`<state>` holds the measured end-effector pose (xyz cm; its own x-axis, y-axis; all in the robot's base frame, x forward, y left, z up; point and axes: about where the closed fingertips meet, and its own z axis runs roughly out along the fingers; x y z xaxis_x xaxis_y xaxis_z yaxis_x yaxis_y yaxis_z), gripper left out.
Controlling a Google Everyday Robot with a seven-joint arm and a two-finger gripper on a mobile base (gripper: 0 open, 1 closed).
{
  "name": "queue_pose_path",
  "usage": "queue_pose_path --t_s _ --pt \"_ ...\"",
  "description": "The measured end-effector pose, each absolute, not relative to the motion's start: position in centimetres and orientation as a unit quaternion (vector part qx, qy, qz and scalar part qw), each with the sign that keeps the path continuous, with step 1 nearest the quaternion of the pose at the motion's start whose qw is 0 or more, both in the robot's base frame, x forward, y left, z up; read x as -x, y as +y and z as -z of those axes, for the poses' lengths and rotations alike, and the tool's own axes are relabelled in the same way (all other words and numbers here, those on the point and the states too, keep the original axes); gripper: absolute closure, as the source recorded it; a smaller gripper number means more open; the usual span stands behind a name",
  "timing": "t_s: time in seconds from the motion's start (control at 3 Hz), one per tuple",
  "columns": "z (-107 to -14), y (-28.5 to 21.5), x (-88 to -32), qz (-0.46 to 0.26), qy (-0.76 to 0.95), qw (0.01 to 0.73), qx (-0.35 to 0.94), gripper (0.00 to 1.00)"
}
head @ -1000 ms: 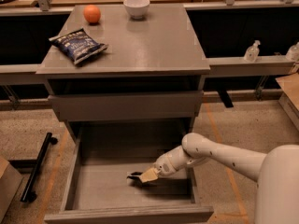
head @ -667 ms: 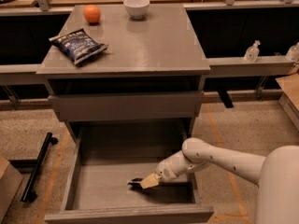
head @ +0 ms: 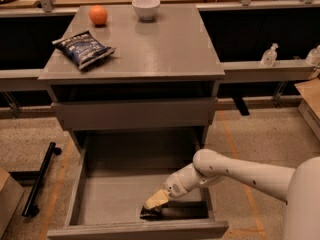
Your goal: Place rxbar chocolate into middle drawer
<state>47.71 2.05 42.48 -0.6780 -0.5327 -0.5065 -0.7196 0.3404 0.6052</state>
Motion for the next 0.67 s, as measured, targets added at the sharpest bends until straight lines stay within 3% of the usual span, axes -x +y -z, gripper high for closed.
queue_pose_path --t_s 0.33,0.67 --pt "-42.48 2.21 -47.61 -0.426 0.811 0.109 0.387 0.0" --pt "-42.48 2.22 -47.6 -0.426 0.81 0.109 0.387 0.0"
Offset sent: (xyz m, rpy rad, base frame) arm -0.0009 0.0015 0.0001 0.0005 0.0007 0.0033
